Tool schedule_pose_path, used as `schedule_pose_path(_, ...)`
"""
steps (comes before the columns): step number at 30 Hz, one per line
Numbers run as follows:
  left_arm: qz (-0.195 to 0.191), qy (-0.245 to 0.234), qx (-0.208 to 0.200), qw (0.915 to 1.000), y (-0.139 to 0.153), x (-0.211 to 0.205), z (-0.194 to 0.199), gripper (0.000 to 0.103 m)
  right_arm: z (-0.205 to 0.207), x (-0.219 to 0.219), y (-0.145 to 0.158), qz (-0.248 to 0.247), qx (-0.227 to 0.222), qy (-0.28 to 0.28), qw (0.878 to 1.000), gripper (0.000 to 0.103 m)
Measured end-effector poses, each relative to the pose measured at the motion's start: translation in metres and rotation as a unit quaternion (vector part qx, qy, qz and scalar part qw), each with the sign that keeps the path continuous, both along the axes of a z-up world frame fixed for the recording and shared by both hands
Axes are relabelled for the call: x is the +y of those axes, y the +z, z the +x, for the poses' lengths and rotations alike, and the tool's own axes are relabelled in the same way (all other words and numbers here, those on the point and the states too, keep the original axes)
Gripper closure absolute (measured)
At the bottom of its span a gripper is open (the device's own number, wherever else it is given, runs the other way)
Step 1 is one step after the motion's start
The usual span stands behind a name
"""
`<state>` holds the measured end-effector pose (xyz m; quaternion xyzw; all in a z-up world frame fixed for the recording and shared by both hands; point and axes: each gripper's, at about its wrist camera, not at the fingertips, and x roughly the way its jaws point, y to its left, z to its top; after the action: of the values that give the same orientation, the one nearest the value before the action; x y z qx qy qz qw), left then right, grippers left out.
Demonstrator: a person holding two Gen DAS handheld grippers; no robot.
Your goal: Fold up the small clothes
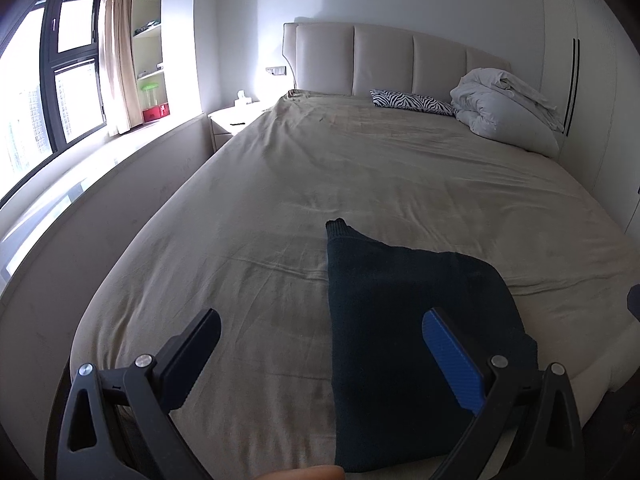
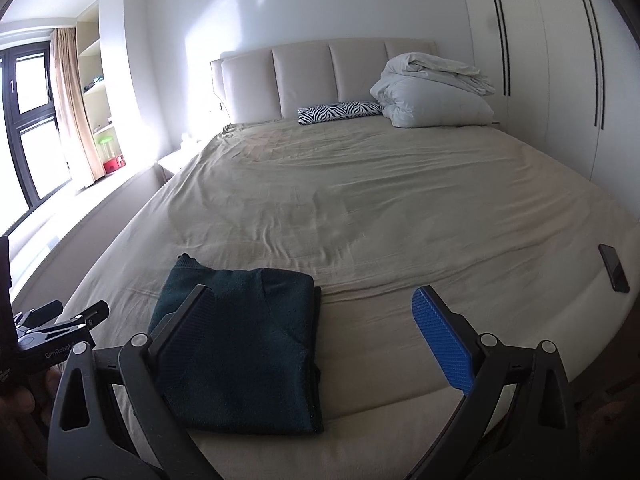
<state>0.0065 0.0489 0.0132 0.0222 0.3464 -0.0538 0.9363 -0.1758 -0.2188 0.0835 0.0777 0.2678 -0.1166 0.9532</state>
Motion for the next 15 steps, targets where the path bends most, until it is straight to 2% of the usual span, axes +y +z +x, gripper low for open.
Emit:
schedule_pose_path(9,-0.002,-0.007,0.008,0.9999,-0.006,-0.001,0.003,0.0,0.027,0.011,-0.043,0.014,0.108,0.015,0.994,0.003)
schedule_pose_path(15,-0.002,-0.007,0.009,0.9999,-0.007,-0.001,0.004,0.0,0.03,0.011,-0.052,0.02,0.13,0.012,0.991,0.003)
